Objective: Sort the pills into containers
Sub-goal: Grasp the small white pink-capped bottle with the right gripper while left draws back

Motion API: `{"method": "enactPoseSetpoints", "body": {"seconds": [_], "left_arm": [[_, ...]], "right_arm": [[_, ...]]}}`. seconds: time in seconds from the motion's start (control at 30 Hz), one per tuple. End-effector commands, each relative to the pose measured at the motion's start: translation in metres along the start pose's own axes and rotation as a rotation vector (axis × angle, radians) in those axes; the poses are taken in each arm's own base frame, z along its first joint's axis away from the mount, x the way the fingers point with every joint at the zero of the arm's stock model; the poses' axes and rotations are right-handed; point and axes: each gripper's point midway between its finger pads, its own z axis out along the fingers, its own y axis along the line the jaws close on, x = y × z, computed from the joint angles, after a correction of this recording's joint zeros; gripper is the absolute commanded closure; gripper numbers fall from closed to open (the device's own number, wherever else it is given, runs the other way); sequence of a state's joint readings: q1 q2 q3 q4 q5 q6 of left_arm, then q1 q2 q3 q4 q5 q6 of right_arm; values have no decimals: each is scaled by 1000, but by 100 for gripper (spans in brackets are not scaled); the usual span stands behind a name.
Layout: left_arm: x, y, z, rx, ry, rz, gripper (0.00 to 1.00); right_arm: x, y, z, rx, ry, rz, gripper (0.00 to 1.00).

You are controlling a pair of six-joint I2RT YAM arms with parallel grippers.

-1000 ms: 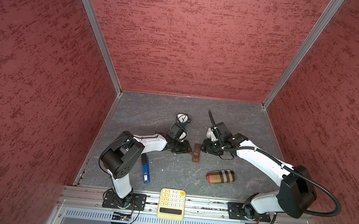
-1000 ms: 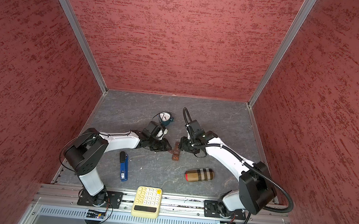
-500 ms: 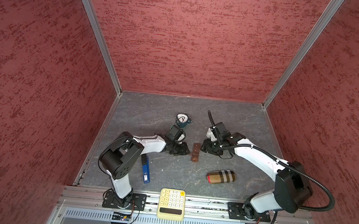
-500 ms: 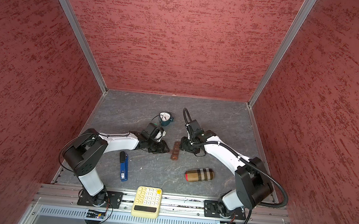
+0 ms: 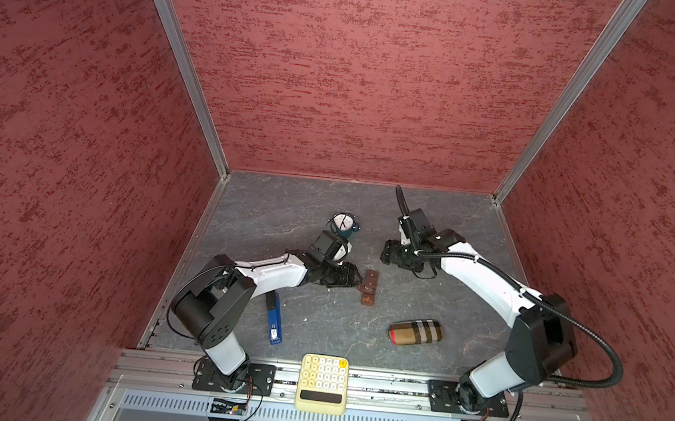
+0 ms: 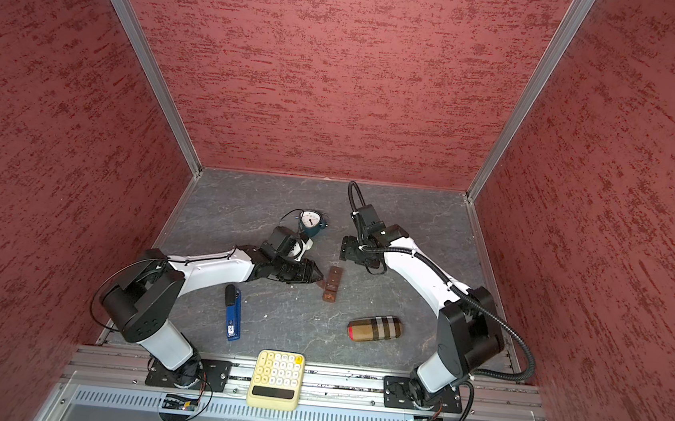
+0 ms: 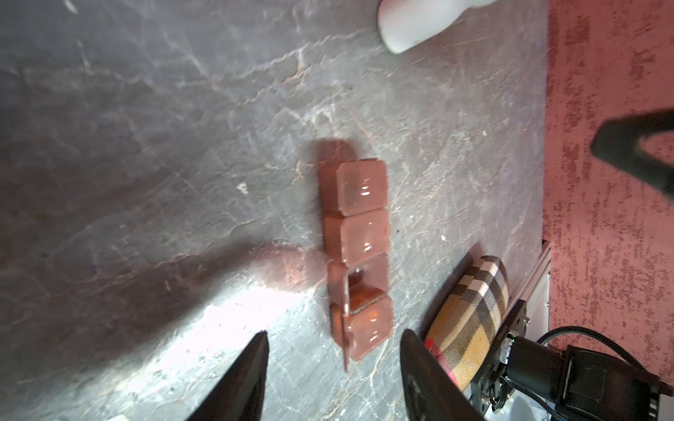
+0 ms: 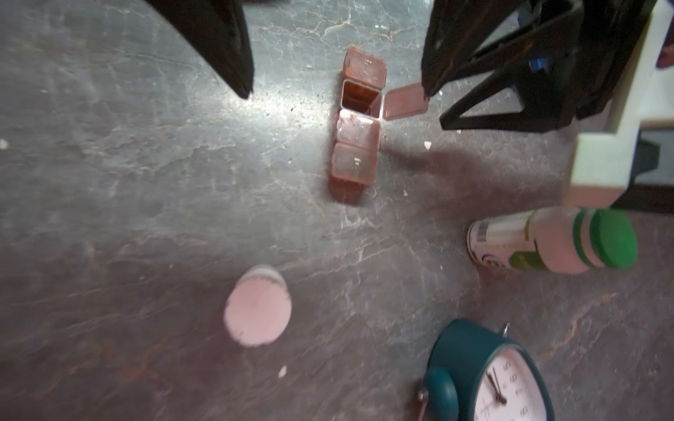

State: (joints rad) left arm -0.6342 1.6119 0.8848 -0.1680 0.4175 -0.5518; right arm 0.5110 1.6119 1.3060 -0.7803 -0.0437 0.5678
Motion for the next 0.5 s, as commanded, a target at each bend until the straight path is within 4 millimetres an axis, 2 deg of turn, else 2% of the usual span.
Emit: {"method": "enactPoseSetpoints", "body": {"seconds": [0.0, 0.2, 0.47], "left_arm": [[-11, -17, -18, 45, -74, 38, 37], [-15, -22, -43, 51, -153, 72, 34], [-13, -18, -61, 43, -200, 73, 32]], "right_arm": [[-23, -30, -2, 159, -38, 6, 21], [-50, -38, 23, 199, -10, 28, 19], [-67, -37, 57, 213, 39, 23, 28]]}}
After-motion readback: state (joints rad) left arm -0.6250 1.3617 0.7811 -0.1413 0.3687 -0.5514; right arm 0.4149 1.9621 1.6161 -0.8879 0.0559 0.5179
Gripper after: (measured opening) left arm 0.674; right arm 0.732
